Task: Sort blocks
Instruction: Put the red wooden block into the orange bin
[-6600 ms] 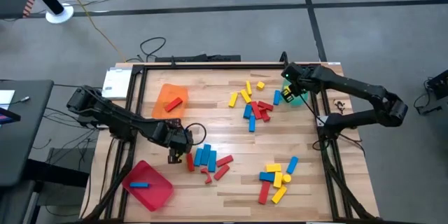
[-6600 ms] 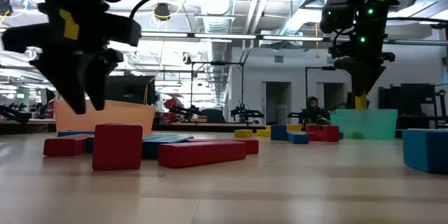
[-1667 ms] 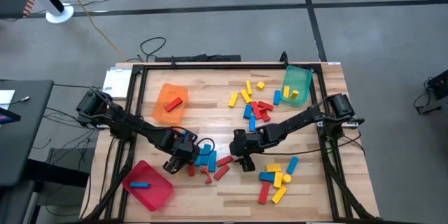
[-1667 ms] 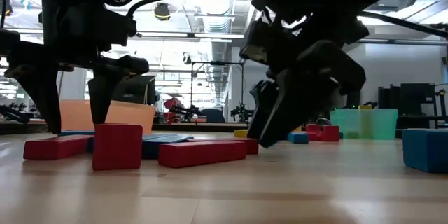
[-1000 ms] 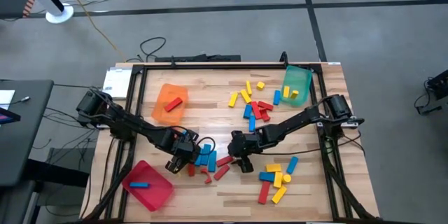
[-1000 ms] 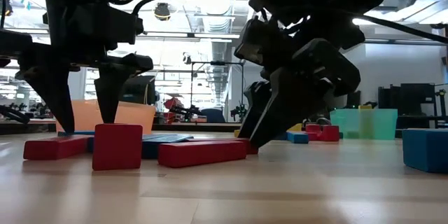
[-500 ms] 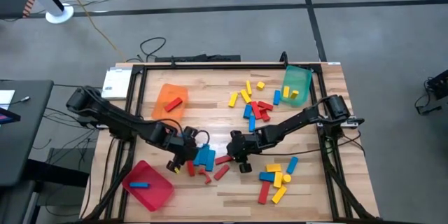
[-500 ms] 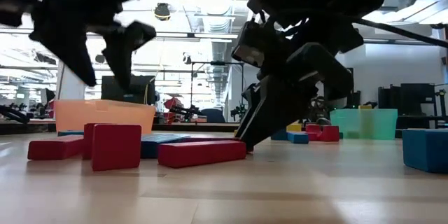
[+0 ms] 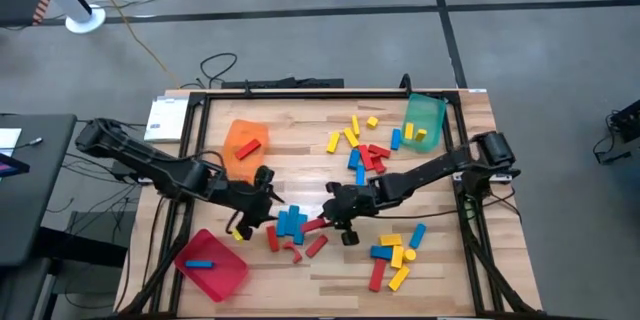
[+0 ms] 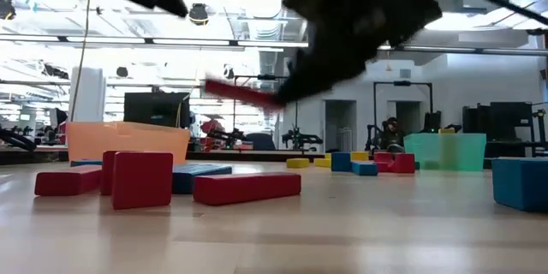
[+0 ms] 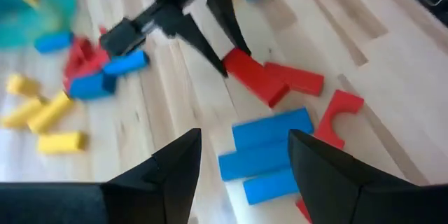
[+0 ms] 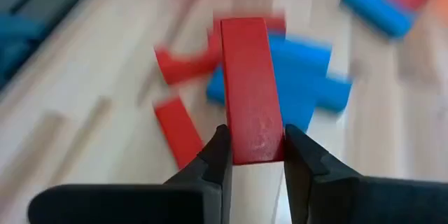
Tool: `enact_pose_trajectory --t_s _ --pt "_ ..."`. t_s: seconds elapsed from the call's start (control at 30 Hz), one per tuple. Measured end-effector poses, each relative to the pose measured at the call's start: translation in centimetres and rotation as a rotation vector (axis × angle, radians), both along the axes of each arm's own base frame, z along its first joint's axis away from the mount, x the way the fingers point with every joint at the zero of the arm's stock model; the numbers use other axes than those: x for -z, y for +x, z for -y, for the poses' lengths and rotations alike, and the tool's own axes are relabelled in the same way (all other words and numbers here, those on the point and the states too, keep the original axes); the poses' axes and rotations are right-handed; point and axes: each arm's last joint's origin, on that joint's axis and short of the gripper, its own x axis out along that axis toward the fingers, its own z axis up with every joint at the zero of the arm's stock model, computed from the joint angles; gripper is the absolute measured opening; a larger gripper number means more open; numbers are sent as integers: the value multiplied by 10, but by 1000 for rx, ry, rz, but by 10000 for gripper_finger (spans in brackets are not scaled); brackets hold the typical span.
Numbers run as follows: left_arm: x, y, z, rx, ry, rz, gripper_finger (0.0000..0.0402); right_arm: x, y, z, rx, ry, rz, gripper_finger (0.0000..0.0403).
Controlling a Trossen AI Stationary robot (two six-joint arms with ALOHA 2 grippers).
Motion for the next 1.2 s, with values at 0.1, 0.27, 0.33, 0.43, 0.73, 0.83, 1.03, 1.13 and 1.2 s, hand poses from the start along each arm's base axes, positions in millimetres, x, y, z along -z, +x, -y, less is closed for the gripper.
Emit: enact_pose_trajectory --t_s 0.1,0.27,0.33,0.43,0.73,0.83,1.03,1.13,1.2 --pt "-13 -4 1 41 31 93 208 -27 -4 -1 -23 -2 118 89" --pt "-29 -6 4 112 84 238 208 -61 -11 -4 -84 8 280 90" --pt "-32 -4 4 121 119 283 208 -71 -13 -5 -113 31 328 92" --pt "-36 0 6 136 169 339 208 -79 -14 -5 -143 52 380 92" --pt "-34 11 15 235 290 406 208 -84 -14 -7 -186 89 421 94" --pt "-32 12 19 260 310 402 208 -87 -13 -8 -212 118 450 94" --pt "-37 9 30 310 322 469 208 -88 -12 -2 -205 138 456 94" --pt "-42 7 36 331 331 524 208 -88 -11 2 -207 160 449 94" --pt "-44 6 39 348 346 544 208 -88 -11 4 -204 166 448 95"
